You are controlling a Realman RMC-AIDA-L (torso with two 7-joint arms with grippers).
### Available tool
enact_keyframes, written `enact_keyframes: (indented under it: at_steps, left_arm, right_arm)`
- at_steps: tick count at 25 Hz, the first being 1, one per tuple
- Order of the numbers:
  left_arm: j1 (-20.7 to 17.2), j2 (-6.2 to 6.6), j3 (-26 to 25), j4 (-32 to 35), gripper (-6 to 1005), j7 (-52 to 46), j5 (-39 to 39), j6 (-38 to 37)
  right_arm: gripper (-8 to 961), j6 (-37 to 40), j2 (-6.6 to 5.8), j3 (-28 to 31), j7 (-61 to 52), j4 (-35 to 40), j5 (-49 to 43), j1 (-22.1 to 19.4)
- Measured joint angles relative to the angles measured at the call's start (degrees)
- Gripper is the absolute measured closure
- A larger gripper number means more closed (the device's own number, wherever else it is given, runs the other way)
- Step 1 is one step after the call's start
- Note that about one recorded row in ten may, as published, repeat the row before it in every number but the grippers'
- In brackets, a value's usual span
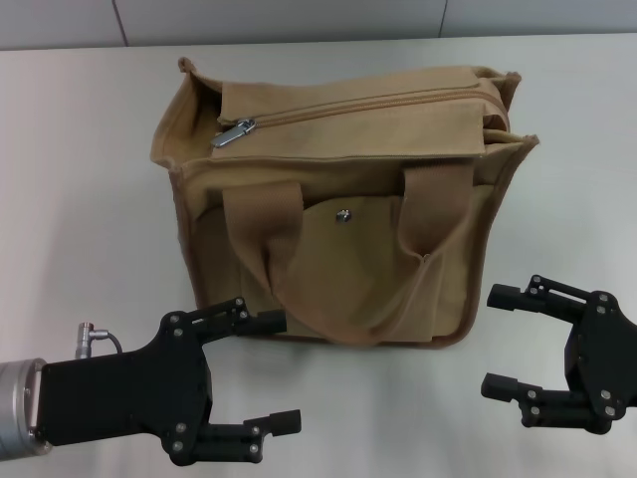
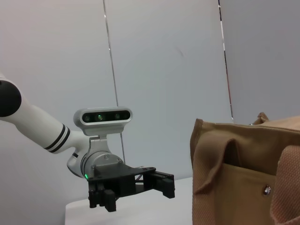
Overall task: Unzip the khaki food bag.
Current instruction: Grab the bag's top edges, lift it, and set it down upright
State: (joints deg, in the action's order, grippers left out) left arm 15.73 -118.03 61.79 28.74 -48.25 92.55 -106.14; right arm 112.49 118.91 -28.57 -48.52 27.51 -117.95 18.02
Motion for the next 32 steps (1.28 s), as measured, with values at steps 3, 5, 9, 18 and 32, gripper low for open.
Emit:
enact_keyframes:
  at_steps: [3, 5, 9, 18, 32]
  left_arm:
    - [0.0, 0.0, 0.0, 0.0, 200, 0.0, 0.0, -0.02]
    - [0.0, 0.0, 0.0, 0.0, 202, -0.04, 0.0, -0.02]
    - [0.09, 0.0, 0.0, 0.0, 207, -0.2, 0.0, -0.03]
    - [0.2, 0.0, 0.0, 0.0, 217, -0.35, 0.0, 0.03]
    - [0.26, 0.0, 0.0, 0.09, 233, -0.53, 0.01, 0.06]
  right_arm:
    - [120, 0.0, 0.0, 0.0, 0.0, -0.01, 0.0, 0.0]
    - [120, 0.0, 0.0, 0.0, 0.0, 0.0, 0.0, 0.0]
    - [120, 0.0, 0.0, 0.0, 0.0, 0.0, 0.0, 0.0]
    - [120, 0.27, 0.0, 0.0, 0.0, 0.0, 0.0, 0.0]
    - [119, 0.28, 0.0, -0.52, 0.0, 0.0, -0.23, 0.18]
